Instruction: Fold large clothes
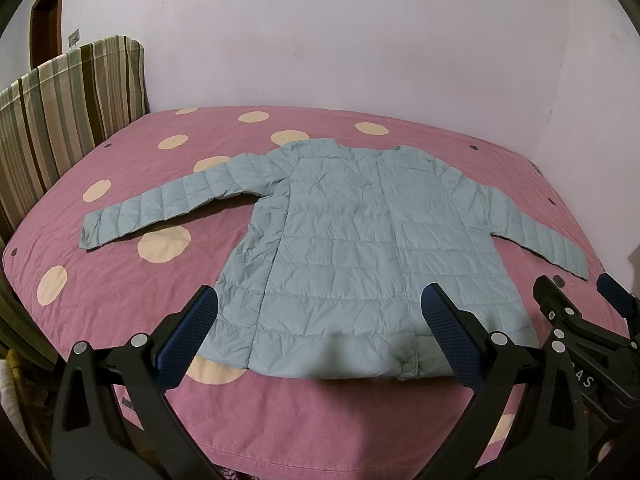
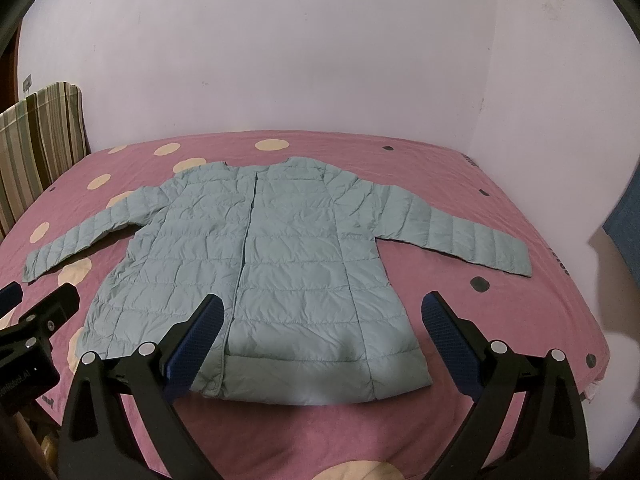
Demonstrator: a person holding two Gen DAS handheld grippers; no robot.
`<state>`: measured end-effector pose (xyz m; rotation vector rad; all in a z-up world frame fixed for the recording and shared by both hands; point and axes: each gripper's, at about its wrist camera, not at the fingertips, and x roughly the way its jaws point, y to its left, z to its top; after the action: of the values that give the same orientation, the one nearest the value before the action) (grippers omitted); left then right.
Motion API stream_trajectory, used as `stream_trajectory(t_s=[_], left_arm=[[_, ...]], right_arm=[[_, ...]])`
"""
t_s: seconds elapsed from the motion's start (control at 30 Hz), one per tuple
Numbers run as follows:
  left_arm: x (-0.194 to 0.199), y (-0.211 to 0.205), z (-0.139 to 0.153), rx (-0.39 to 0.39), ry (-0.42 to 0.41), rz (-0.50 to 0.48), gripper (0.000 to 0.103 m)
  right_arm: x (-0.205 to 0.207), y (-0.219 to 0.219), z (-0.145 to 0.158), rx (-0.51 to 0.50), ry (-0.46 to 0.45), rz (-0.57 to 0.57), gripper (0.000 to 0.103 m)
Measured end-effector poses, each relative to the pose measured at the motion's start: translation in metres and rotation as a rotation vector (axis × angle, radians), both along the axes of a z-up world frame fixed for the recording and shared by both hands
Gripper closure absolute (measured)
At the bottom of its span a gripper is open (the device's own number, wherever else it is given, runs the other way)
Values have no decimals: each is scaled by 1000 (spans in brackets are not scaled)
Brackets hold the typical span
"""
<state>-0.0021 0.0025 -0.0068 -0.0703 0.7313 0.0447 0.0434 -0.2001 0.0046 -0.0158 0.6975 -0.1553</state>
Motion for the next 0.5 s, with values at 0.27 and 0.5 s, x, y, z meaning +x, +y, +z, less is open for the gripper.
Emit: stream_trajectory(t_s=[0.27,0.5], left_arm=[[1,0,0,0,1,0,2],[0,0,-6,-2,12,6,2]], right_arm=[[0,0,0,-1,0,0,5],[1,0,-2,2,8,-1,5]])
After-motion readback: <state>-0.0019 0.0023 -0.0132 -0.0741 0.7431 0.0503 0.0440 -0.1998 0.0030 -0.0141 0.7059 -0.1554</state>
